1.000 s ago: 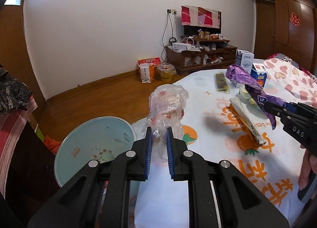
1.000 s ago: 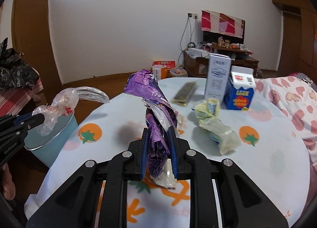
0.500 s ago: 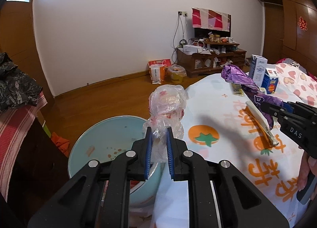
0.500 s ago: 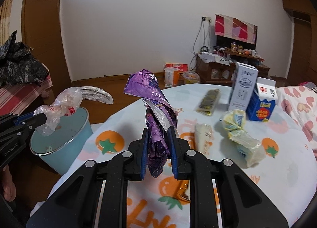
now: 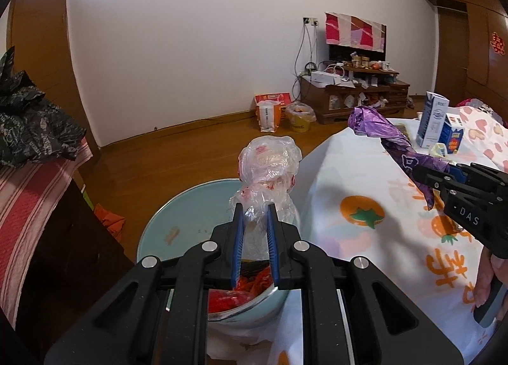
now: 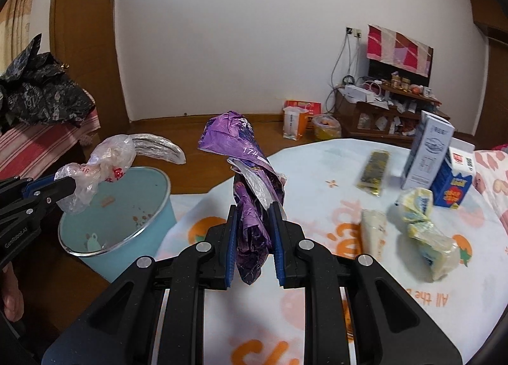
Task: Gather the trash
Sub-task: 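Carry the clear plastic bag and purple wrapper with both tools over the bucket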
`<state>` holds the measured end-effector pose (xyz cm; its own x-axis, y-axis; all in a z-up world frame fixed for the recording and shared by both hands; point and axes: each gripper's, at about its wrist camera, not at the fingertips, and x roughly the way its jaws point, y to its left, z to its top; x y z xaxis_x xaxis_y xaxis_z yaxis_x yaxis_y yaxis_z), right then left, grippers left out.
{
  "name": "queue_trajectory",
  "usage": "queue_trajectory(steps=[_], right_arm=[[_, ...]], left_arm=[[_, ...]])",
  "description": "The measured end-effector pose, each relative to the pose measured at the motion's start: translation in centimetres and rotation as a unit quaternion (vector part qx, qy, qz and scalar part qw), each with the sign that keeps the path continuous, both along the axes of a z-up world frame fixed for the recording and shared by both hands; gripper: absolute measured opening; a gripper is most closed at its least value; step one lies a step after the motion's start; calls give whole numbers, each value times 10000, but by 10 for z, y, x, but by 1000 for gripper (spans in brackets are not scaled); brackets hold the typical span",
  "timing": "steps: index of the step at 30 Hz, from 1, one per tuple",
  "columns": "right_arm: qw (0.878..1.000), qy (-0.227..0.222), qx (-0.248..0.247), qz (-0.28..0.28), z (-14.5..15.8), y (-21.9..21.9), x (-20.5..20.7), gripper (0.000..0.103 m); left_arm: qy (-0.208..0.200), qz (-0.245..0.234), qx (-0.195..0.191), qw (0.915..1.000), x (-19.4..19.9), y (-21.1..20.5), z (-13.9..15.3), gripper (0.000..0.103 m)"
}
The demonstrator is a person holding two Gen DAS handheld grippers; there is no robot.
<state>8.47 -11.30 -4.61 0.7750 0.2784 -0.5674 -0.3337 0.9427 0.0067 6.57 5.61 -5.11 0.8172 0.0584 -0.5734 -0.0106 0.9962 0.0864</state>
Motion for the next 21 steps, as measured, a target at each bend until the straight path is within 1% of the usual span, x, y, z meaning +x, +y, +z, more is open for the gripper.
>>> queue_trajectory(steps=[21], right_arm=[[9988,37,-196,436,-2,52,5,20]], left_arm=[[16,467,-37,9989,-7,39,-1,14]])
